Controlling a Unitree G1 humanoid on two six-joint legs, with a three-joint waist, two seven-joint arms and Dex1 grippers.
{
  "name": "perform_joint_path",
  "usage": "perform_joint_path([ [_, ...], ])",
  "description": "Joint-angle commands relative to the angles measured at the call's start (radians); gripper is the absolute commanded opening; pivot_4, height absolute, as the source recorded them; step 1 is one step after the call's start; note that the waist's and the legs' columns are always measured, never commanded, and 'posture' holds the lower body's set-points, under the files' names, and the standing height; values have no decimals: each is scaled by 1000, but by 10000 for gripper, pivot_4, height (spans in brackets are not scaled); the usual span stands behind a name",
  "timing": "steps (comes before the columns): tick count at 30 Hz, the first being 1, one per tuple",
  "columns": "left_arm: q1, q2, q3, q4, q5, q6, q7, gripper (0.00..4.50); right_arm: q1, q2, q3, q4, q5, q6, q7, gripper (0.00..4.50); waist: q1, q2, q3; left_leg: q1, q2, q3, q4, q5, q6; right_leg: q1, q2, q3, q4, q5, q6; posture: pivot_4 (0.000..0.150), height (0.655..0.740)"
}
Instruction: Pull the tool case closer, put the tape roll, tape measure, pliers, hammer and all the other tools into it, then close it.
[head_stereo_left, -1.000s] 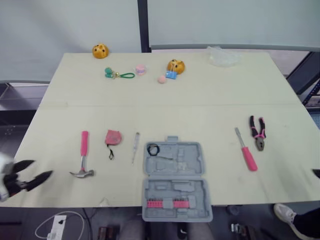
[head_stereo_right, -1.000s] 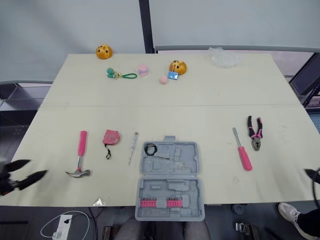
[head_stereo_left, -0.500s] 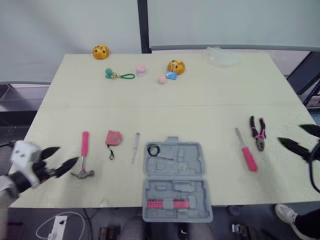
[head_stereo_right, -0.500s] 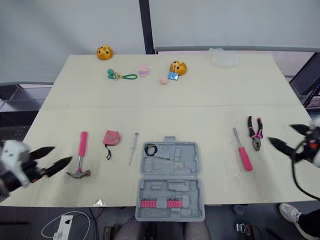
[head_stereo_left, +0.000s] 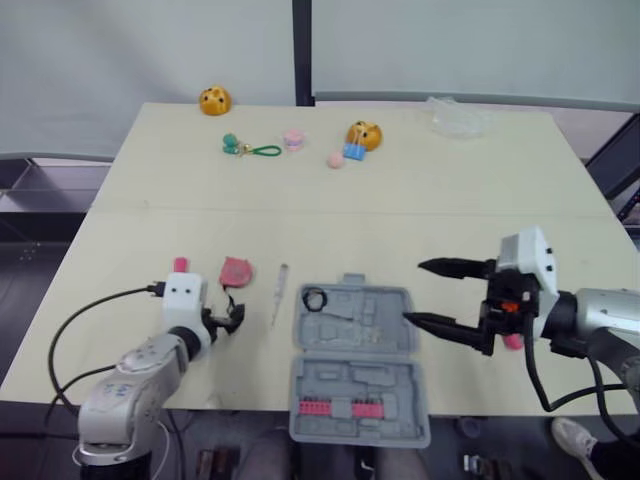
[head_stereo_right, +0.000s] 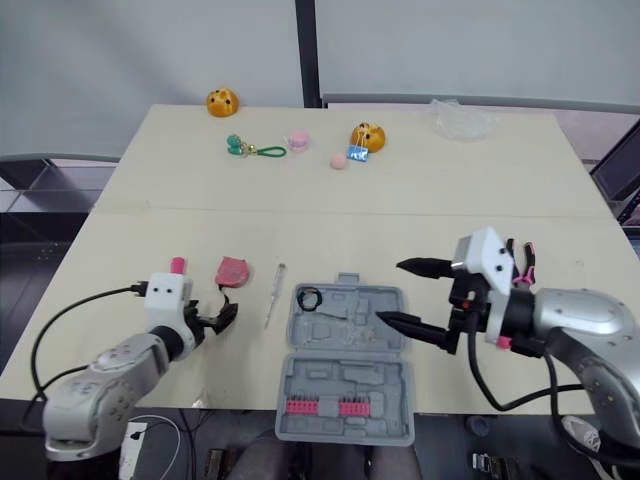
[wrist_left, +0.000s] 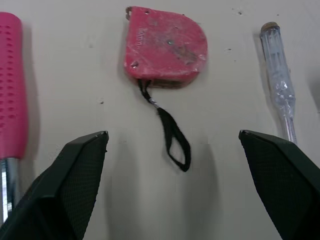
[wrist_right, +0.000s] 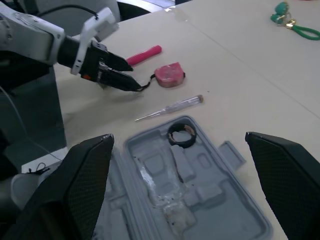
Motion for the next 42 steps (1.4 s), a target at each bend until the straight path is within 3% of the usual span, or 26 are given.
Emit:
perform_joint_path([
  [1,-38,-27,-6,44,47,-26,39,45000,-30,17,45,-19,-10,-30,-3,44589,0,0,0,0,0,0,0,0,0,0,1,0,0,0,0,1500,7400],
  [7,-114,-20,-53,204,96,-111,3,45000,-82,44,111,14,-43,-44,-7,44589,0,0,0,0,0,0,1,1,0,0,3,-2,0,0,0,1500,7400],
  [10,-135,-11,-81,254,110,-134,-25,36319,-89,52,114,18,-43,-39,-12,45000,2,0,0,0,0,0,1,1,0,0,3,-2,0,0,0,1500,7400],
  [13,-138,-1,-98,283,120,-134,-44,21662,-91,55,110,13,-34,-28,-18,45000,4,0,0,0,0,0,1,1,0,0,2,-3,0,0,0,1500,7400],
  [25,-133,16,-94,341,151,-181,-78,21662,-51,41,92,3,-43,-31,-31,45000,5,1,-1,1,0,-1,1,1,0,1,-4,-3,0,0,0,1500,7400],
  [28,-138,22,-103,349,151,-202,-101,12588,-53,34,93,-4,-45,-31,-28,45000,6,1,-1,3,-1,-1,1,1,0,3,-4,-4,0,0,0,1500,7400],
  [30,-138,38,-103,336,150,-207,-120,2809,-55,26,87,-10,-36,-25,-26,45000,7,1,-1,3,-1,-1,1,1,0,4,-4,-3,0,0,0,1500,7400],
  [31,-133,49,-106,327,153,-211,-130,256,-54,24,82,-14,-28,-21,-26,45000,8,1,-1,3,-1,-2,1,1,0,5,-5,-3,0,0,0,1500,7400],
  [36,-72,95,-122,240,154,-218,-180,256,-22,-1,68,-25,-12,-16,-10,45000,4,1,-1,2,-1,-3,-1,1,0,5,-5,-4,-3,0,0,1500,7400],
  [42,149,184,-138,-24,42,-209,-364,256,-14,-28,87,-23,11,-25,43,45000,-6,0,0,2,1,-3,-1,1,0,5,-5,-3,-5,0,0,1500,7400],
])
